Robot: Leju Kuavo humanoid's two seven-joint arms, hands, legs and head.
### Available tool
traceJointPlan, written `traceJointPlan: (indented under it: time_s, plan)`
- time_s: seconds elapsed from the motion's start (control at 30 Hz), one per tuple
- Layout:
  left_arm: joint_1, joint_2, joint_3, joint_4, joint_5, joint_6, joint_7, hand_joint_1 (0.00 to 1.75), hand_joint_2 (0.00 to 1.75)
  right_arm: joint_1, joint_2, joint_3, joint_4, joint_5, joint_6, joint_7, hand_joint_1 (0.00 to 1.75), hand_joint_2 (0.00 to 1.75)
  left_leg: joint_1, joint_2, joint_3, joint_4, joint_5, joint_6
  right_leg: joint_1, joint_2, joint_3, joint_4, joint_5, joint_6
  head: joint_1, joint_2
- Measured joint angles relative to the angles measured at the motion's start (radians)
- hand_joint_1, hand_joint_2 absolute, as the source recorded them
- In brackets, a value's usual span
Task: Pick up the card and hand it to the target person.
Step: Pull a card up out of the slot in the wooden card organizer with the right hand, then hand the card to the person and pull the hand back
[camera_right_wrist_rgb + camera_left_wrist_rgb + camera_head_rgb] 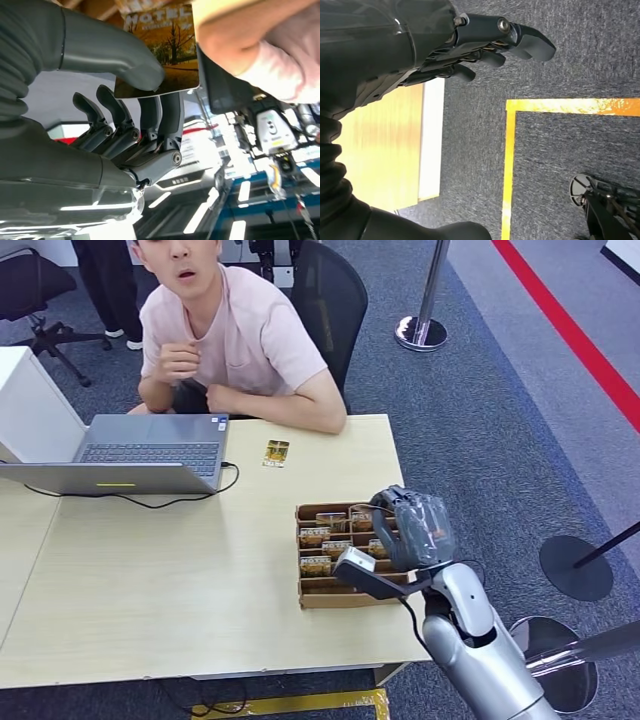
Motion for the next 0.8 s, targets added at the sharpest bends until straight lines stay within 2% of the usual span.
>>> traceJointPlan:
  time_s: [0.17, 0.47, 0.57, 0.67, 0.8]
  plan:
    - [0.0, -0.002, -0.006, 0.001, -0.008, -0.003, 0.002, 0.0, 1.75, -0.053, 0.039, 0.074, 0.132, 0.067, -0.056, -0.022, 1.5, 1.75, 0.001, 0.001, 0.002, -0.001, 0.0, 0.0, 0.0, 0.001, 0.002, -0.001, 0.001, 0.0, 0.0, 0.0]
    - [0.0, -0.003, -0.007, 0.001, -0.01, -0.003, 0.002, 0.0, 1.75, -0.063, 0.042, 0.08, 0.15, 0.065, -0.066, -0.024, 1.5, 1.75, 0.001, -0.001, 0.001, -0.001, 0.0, 0.0, 0.0, -0.001, 0.003, -0.001, 0.0, 0.0, 0.0, 0.0]
    - [-0.001, -0.003, -0.014, 0.002, -0.018, -0.003, 0.002, 0.0, 1.75, -0.12, 0.085, 0.101, 0.238, 0.062, -0.09, -0.037, 1.5, 1.75, 0.0, 0.0, 0.001, -0.001, 0.0, 0.0, 0.0, 0.0, 0.002, -0.001, 0.0, 0.0, 0.0, 0.0]
    - [-0.002, -0.002, -0.03, 0.003, -0.035, -0.004, 0.007, 0.0, 1.75, -0.19, 0.132, 0.133, 0.377, 0.112, -0.176, -0.044, 1.5, 1.75, 0.0, 0.002, 0.001, -0.001, 0.0, 0.0, 0.0, 0.002, 0.001, -0.001, 0.001, 0.0, 0.0, 0.0]
    - [-0.007, 0.002, -0.056, 0.004, -0.063, -0.01, 0.006, 0.0, 1.75, -0.298, 0.214, 0.155, 0.626, 0.157, -0.344, -0.07, 1.5, 1.75, 0.001, 0.002, 0.002, -0.001, 0.001, -0.001, 0.001, 0.002, 0.001, -0.001, 0.001, 0.0, 0.0, 0.0]
